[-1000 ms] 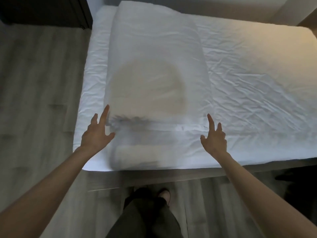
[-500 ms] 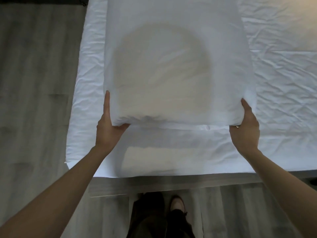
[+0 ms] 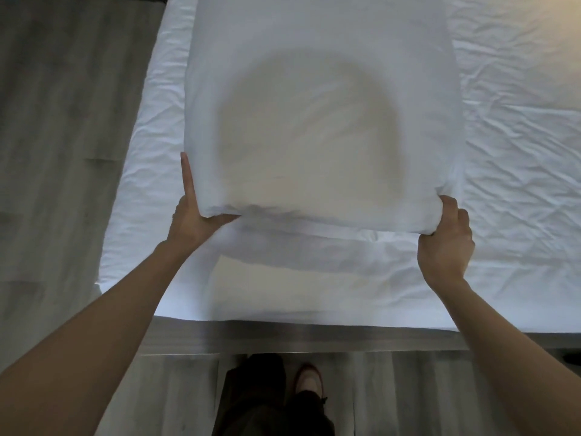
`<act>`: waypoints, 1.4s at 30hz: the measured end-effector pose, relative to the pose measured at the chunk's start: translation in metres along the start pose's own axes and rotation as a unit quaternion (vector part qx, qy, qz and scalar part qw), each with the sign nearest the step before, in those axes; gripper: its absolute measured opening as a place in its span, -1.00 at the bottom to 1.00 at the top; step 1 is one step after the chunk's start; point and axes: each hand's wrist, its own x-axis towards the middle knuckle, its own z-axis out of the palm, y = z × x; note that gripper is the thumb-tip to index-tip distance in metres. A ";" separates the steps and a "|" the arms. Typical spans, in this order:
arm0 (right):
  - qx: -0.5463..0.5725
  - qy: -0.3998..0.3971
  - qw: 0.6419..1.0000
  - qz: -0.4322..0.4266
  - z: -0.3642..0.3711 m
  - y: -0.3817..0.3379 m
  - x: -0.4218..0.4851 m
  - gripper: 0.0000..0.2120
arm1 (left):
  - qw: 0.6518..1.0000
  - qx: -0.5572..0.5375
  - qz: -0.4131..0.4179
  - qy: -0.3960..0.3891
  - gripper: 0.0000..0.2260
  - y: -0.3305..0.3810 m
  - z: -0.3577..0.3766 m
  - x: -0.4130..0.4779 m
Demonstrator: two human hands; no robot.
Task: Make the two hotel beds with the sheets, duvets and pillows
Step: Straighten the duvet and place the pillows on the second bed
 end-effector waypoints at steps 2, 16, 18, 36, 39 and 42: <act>-0.006 -0.005 1.000 -0.004 0.001 0.001 0.002 -0.51 | 0.999 0.022 0.028 -0.029 0.32 -0.003 -0.005 0.003; -0.061 -0.036 0.997 -0.027 -0.005 -0.001 0.010 -0.51 | 0.991 0.130 0.028 0.024 -0.25 0.027 -0.019 -0.004; -0.042 -0.019 0.999 -0.009 -0.012 -0.003 0.008 -0.54 | 0.990 0.128 0.038 0.038 -0.29 0.031 -0.020 -0.008; 0.041 -0.044 0.998 0.027 -0.147 0.097 -0.106 -0.71 | 0.990 0.142 -0.010 0.018 -0.26 0.060 -0.017 -0.233; 0.003 -0.118 0.993 0.022 -0.148 0.123 -0.119 -0.56 | 0.991 0.132 -0.025 -0.024 -0.21 0.043 -0.001 -0.258; -0.039 -0.224 0.974 0.014 -0.146 0.126 -0.111 -0.44 | 0.984 0.155 -0.042 -0.079 -0.12 0.022 -0.006 -0.257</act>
